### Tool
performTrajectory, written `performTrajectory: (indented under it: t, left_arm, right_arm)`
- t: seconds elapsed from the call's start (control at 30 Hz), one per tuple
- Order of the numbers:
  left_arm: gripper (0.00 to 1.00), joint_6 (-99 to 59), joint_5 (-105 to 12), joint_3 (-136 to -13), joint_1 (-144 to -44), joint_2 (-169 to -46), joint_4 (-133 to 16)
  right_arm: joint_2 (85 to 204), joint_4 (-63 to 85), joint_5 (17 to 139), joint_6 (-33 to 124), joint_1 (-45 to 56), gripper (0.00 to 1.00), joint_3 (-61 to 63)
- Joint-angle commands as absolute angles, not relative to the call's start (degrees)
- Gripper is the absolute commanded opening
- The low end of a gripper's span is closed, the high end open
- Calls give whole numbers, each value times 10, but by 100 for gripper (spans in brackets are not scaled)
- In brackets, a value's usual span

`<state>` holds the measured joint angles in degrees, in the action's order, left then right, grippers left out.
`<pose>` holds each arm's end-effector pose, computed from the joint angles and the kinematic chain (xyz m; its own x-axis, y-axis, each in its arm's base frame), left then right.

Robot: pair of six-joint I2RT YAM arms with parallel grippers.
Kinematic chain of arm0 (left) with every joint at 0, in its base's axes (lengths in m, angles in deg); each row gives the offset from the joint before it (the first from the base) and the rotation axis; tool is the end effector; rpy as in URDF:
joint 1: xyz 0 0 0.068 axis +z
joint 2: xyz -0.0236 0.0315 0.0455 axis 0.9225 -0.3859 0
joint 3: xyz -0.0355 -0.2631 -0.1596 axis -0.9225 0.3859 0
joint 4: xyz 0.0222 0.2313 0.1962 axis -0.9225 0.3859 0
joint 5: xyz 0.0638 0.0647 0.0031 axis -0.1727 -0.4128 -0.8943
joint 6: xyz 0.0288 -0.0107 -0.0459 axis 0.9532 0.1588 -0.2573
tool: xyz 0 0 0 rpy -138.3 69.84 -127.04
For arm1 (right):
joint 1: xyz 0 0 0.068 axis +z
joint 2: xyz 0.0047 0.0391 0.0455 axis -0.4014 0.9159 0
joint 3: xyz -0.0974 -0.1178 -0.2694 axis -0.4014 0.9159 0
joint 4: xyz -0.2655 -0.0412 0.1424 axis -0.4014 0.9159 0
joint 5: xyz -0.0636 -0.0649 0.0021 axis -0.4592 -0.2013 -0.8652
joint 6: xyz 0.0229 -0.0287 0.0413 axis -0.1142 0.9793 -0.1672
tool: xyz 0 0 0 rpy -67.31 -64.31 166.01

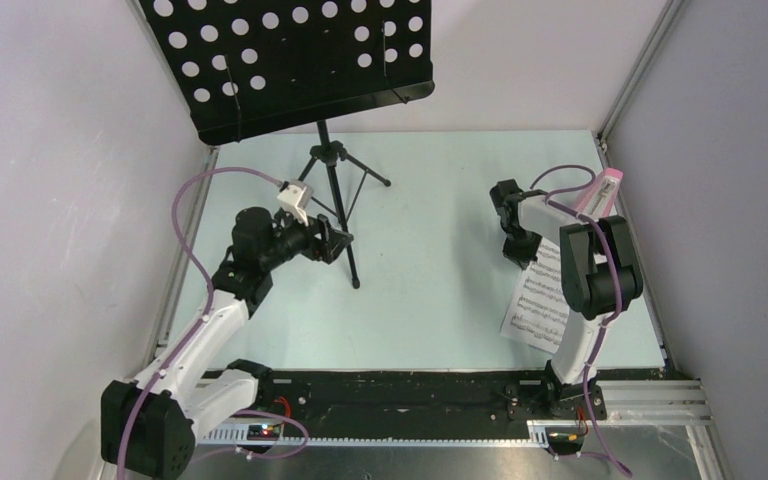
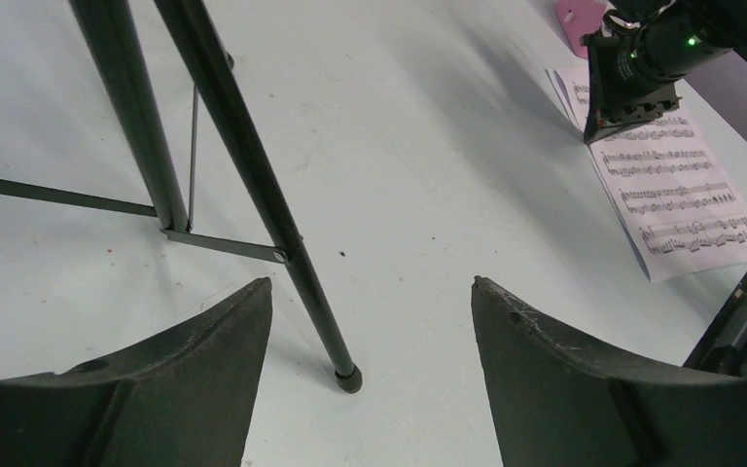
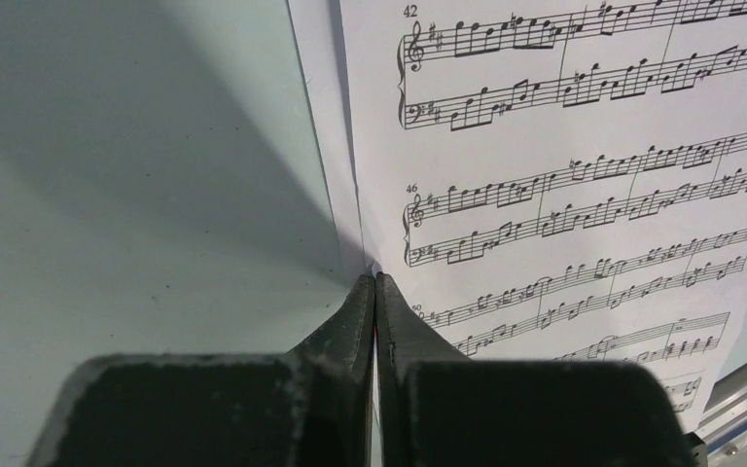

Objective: Set up the instrument practice props

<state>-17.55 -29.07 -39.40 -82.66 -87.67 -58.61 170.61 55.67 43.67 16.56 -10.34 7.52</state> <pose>0.2346 -0.0813 0.2980 -0.3669 -0.0455 -0.9292 0.5916 0.7594 -0.2707 0.3799 0.0725 0.1608 -0.8760 0.3317 -0.3502 0.4406 0.8459 -0.3007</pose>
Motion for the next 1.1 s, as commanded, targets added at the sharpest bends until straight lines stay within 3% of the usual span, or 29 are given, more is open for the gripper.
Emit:
performTrajectory:
  t: [0.0,0.67,1.07]
  left_arm:
    - [78,-169,-285,-406,-842,-881,-589]
    - [78,-170,-293,-422,-909,-915,-587]
    - [74,-234,-306,-571,-1044,-1150,-619]
  right_arm:
    - [1708,523,449,173,-114,0,94]
    - [1581,434,670,180,-92,0,93]
    - [1570,349,791,93,-70,0,93]
